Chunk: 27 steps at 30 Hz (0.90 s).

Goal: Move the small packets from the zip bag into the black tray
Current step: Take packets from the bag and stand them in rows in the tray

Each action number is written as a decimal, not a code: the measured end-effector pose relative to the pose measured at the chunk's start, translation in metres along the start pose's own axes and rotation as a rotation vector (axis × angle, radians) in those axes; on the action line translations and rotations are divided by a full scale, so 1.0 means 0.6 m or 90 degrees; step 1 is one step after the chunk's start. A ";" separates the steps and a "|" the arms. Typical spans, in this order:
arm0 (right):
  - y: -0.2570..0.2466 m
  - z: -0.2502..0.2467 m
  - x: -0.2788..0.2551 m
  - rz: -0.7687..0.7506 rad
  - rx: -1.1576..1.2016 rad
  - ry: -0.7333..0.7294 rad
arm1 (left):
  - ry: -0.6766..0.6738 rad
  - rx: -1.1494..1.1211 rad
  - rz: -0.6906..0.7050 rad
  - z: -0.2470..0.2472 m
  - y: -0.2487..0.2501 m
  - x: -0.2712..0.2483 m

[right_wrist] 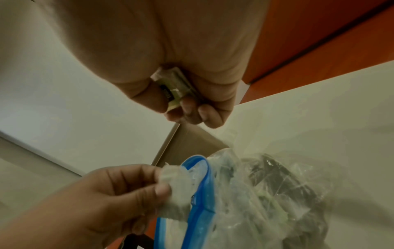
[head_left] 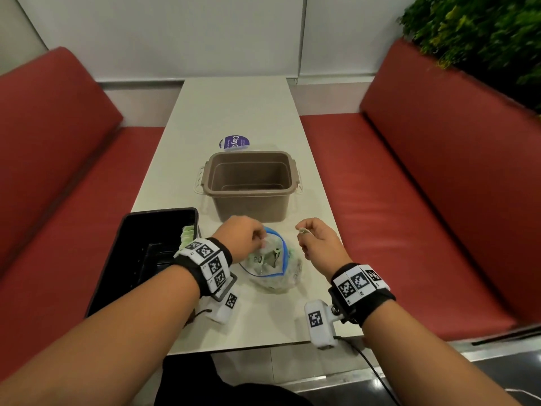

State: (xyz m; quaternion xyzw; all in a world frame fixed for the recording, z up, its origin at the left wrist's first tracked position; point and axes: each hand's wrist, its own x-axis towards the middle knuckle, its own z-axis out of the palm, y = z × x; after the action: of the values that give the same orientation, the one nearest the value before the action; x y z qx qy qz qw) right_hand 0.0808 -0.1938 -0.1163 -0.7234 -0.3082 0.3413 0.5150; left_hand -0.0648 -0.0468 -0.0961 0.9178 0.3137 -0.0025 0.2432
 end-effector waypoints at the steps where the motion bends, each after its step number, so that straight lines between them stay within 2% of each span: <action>1: -0.004 0.003 -0.001 -0.016 -0.016 0.001 | 0.042 -0.041 -0.001 -0.010 0.000 -0.006; 4: -0.018 0.018 0.000 -0.087 -0.046 -0.013 | 0.158 -0.129 -0.012 -0.031 0.008 -0.022; 6: -0.029 0.034 0.001 -0.121 -0.040 -0.033 | 0.194 -0.171 -0.011 -0.039 0.016 -0.033; 12: -0.055 0.073 0.004 -0.179 -0.106 -0.045 | 0.240 -0.258 -0.004 -0.045 0.024 -0.061; 16: -0.064 0.096 0.011 -0.192 -0.069 -0.071 | 0.207 -0.319 -0.004 -0.058 0.014 -0.075; 22: -0.082 0.120 0.019 -0.199 -0.072 -0.103 | 0.268 -0.248 0.009 -0.092 -0.021 -0.094; 24: -0.089 0.131 0.020 -0.190 -0.088 -0.132 | 0.252 -0.171 0.041 -0.108 -0.034 -0.101; 27: -0.099 0.149 0.022 -0.184 -0.093 -0.169 | 0.206 -0.080 0.041 -0.132 -0.048 -0.111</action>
State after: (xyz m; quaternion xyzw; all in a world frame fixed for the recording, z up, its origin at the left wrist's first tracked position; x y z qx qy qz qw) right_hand 0.0105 -0.1190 -0.0827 -0.6557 -0.4976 0.3328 0.4600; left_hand -0.1468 -0.0297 -0.0284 0.8991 0.3183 0.1724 0.2462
